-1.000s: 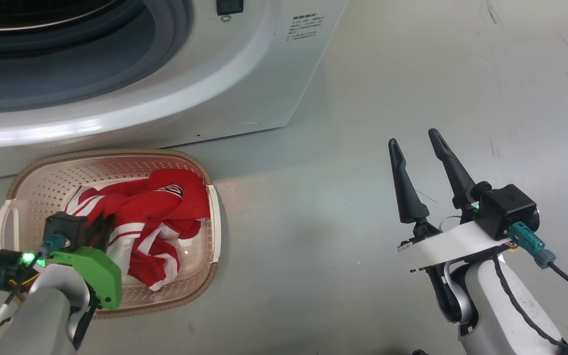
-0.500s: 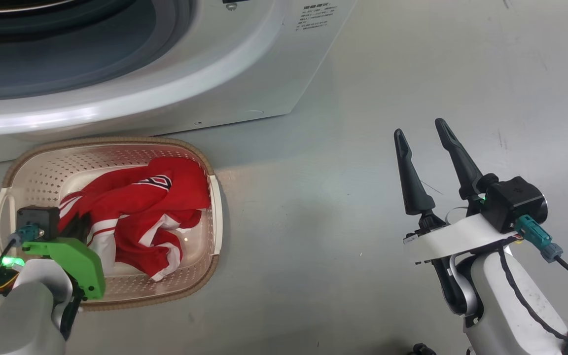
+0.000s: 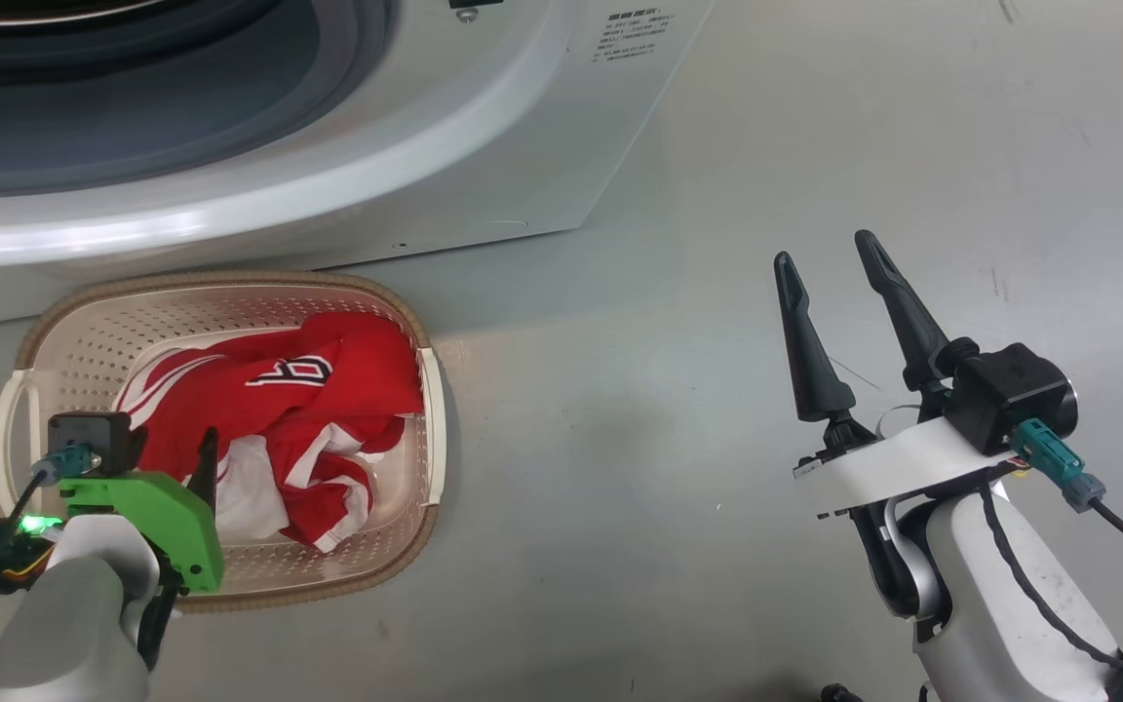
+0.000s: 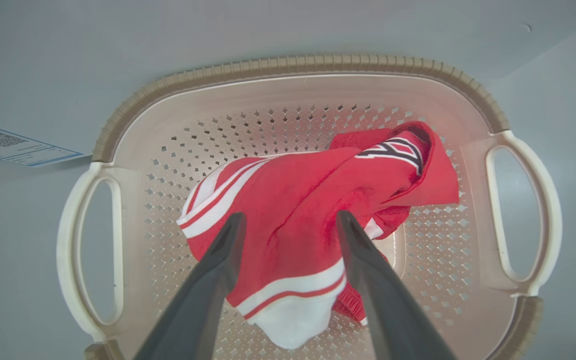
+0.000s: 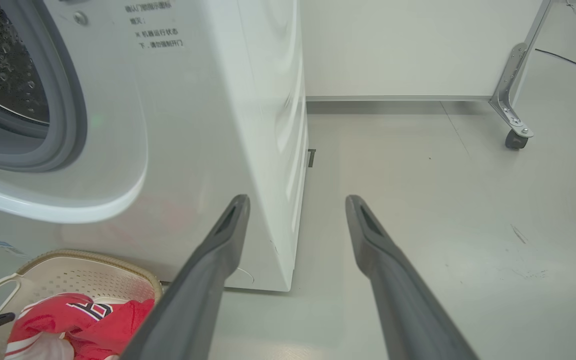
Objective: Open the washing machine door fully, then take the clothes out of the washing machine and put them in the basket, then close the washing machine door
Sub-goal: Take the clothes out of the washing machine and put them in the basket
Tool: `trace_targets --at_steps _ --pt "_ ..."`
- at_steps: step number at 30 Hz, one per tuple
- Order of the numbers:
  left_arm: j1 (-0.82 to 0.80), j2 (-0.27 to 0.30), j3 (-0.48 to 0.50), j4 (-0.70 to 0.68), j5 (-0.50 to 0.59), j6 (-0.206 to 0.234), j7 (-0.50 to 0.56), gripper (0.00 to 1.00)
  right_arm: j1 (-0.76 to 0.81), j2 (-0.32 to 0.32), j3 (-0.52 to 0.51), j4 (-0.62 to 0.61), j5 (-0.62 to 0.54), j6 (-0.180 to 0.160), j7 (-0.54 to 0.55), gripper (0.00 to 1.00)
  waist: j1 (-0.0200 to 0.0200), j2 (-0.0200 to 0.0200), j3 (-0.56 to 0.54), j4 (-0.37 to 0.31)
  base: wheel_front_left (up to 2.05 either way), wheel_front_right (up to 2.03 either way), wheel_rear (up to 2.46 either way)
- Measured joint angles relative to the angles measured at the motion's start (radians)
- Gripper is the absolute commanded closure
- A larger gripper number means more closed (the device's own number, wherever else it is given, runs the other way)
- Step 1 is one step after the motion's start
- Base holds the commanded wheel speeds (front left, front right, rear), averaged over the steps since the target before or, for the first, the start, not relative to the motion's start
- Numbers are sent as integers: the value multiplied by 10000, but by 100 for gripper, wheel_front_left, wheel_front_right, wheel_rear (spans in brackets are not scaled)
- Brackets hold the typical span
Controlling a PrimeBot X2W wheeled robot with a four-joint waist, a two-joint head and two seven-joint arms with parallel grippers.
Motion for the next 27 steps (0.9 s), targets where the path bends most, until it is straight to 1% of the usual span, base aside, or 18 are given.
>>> trace_targets --at_steps 7,14,20,27 --pt "-100 -201 -226 282 17 -86 -447 0 -6 4 -6 263 0 0 -12 0 0 0 -279 87 0 0 0" --pt "-258 -322 -301 270 23 -92 -1045 0 -7 36 -50 502 4 6 -88 0 0 0 -753 251 0 0 0" --pt "-311 -368 -295 12 21 -98 -1310 0 -3 54 -169 775 96 19 -115 0 0 0 -1297 444 0 0 0" --pt "-308 -504 -368 -604 25 -102 -1331 0 91 52 -364 1097 228 35 -194 0 0 0 -2065 738 0 0 0"
